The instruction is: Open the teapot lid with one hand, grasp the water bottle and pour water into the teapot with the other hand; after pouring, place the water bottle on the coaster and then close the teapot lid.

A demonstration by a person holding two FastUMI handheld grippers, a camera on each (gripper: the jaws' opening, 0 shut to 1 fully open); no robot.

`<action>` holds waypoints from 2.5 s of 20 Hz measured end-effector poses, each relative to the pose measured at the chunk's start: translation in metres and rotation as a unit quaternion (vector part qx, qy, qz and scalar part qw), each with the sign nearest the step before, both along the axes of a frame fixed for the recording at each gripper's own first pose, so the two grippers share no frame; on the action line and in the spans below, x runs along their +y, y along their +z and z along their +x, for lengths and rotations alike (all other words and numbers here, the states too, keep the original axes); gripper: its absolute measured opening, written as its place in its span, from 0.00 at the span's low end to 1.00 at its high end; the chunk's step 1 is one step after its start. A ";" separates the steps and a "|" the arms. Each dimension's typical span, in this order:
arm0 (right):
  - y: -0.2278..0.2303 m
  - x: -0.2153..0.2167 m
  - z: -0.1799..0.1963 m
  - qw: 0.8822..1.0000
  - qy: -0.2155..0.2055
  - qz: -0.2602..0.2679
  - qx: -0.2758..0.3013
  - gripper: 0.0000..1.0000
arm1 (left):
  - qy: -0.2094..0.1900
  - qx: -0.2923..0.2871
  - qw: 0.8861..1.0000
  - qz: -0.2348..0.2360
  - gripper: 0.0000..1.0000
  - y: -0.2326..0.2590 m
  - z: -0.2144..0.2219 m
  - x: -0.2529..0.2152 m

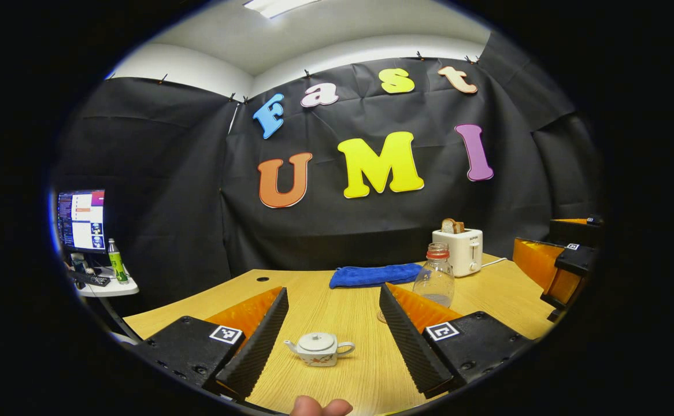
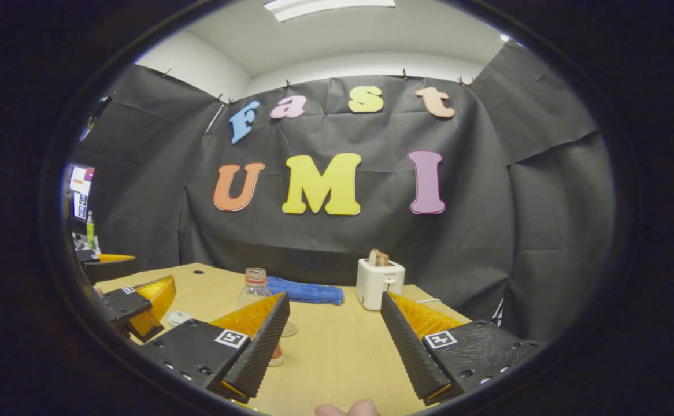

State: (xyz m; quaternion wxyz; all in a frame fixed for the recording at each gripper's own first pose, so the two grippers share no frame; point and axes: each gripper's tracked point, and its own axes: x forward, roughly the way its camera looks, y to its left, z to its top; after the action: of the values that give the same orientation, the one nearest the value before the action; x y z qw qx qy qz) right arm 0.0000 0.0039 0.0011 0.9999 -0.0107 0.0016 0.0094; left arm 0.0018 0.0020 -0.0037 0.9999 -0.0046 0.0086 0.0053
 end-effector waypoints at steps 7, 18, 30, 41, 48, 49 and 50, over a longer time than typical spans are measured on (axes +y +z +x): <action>-0.011 0.000 0.007 1.000 0.003 -0.004 0.000 0.95 | -0.010 0.028 0.999 -0.015 0.99 -0.016 0.002 0.004; -0.062 -0.011 0.020 0.999 0.008 0.003 0.054 0.98 | -0.048 0.134 0.989 -0.028 1.00 -0.083 0.029 0.016; -0.081 -0.040 0.028 0.998 -0.018 0.001 0.066 0.95 | -0.064 0.203 0.977 -0.022 0.61 -0.121 0.066 0.022; -0.097 0.009 0.027 0.993 0.084 -0.008 0.085 0.95 | -0.070 0.191 0.979 -0.008 0.04 -0.119 0.070 0.021; -0.108 0.054 0.025 0.983 0.148 -0.007 0.104 0.95 | -0.078 0.162 0.983 -0.034 0.03 -0.090 0.062 0.028; -0.111 0.063 0.028 0.982 0.156 -0.004 0.110 0.95 | -0.076 0.154 0.984 -0.035 0.02 -0.082 0.060 0.032; -0.114 0.070 0.032 0.980 0.162 -0.002 0.115 0.98 | -0.073 0.148 0.986 -0.036 0.03 -0.076 0.056 0.036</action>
State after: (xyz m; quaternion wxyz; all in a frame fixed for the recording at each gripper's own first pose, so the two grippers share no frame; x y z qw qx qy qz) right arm 0.0316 0.0739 -0.1132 0.9783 -0.0117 0.1144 0.1725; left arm 0.0580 0.0384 -0.0798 0.9846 -0.0387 0.1566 -0.0677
